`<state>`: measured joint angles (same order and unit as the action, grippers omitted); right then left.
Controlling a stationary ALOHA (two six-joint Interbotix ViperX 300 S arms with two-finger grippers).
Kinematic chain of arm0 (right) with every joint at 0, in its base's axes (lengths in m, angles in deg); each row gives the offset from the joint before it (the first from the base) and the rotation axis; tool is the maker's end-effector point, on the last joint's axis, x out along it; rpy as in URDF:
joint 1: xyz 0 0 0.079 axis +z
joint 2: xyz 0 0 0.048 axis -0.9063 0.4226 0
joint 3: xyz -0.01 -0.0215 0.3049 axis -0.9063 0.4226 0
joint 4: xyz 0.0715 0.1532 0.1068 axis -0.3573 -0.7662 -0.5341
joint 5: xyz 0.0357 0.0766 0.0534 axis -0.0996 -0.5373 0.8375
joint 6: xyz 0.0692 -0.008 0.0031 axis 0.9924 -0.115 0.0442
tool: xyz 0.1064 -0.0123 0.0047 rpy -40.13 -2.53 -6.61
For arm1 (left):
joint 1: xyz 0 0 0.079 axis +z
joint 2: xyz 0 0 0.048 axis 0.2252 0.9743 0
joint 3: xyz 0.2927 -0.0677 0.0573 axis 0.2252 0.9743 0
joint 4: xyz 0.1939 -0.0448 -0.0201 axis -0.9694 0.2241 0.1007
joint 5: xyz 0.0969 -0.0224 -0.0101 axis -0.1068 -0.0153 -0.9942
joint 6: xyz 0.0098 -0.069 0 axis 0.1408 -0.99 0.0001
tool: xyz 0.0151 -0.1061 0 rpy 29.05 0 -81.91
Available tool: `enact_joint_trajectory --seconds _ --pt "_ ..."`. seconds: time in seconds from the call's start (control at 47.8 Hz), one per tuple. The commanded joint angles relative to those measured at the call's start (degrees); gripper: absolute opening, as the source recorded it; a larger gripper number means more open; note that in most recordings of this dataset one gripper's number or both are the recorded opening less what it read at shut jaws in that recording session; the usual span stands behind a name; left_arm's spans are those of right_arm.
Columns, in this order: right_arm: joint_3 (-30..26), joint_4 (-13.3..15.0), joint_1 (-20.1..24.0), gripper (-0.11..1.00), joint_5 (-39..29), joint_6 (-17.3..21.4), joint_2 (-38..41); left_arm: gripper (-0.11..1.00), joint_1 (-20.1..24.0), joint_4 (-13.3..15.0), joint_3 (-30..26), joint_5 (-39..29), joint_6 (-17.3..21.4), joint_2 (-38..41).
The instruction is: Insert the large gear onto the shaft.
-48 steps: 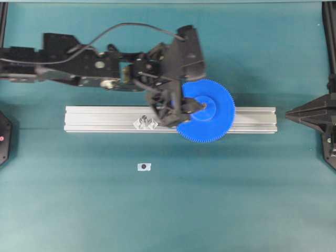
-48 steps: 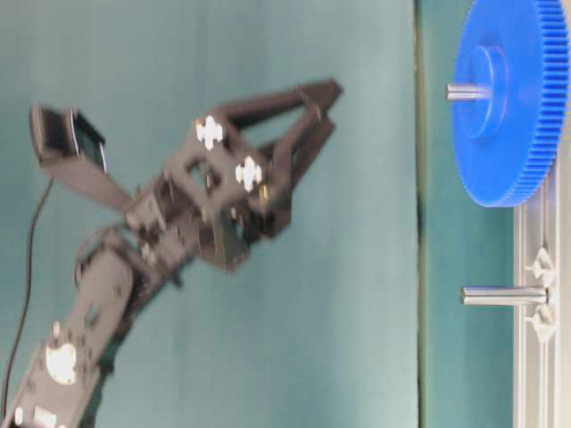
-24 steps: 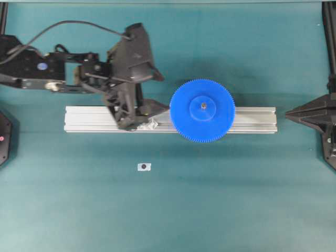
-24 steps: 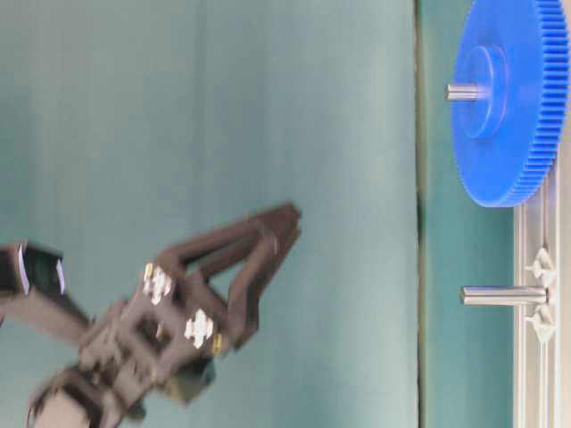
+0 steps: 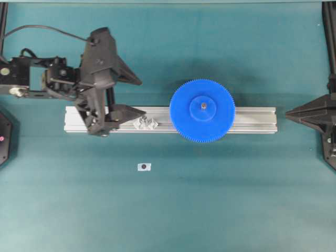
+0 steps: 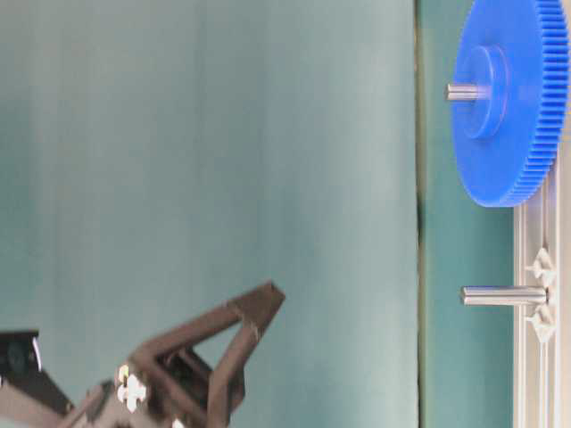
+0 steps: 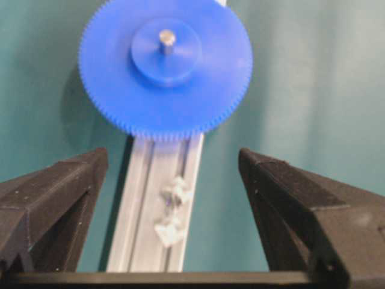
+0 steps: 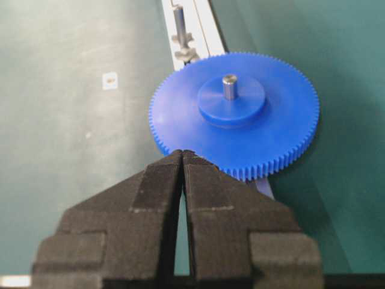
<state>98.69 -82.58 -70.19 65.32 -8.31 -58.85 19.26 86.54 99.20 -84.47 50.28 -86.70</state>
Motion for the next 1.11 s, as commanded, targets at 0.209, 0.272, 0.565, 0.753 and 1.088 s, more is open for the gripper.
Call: enact_joint_trajectory --seconds 0.209,0.272,0.565,0.753,1.088 --pt "-0.8 -0.1 -0.2 0.10 0.6 0.6 0.4 0.89 -0.2 0.0 4.1 0.4 0.0 -7.8" --pt "-0.8 -0.2 -0.1 0.10 0.6 0.6 0.4 0.89 -0.2 0.0 5.4 0.4 0.0 -9.6" --pt "-0.7 -0.2 -0.1 0.10 1.1 0.6 0.4 0.89 -0.3 0.0 9.1 0.4 0.1 -14.4" --pt "-0.6 -0.2 -0.2 0.10 1.8 0.6 0.4 0.88 -0.3 -0.1 10.5 0.5 0.1 -14.9" --pt "-0.4 -0.2 -0.2 0.10 2.1 0.5 0.4 0.88 -2.7 -0.1 14.1 0.6 0.2 -18.5"
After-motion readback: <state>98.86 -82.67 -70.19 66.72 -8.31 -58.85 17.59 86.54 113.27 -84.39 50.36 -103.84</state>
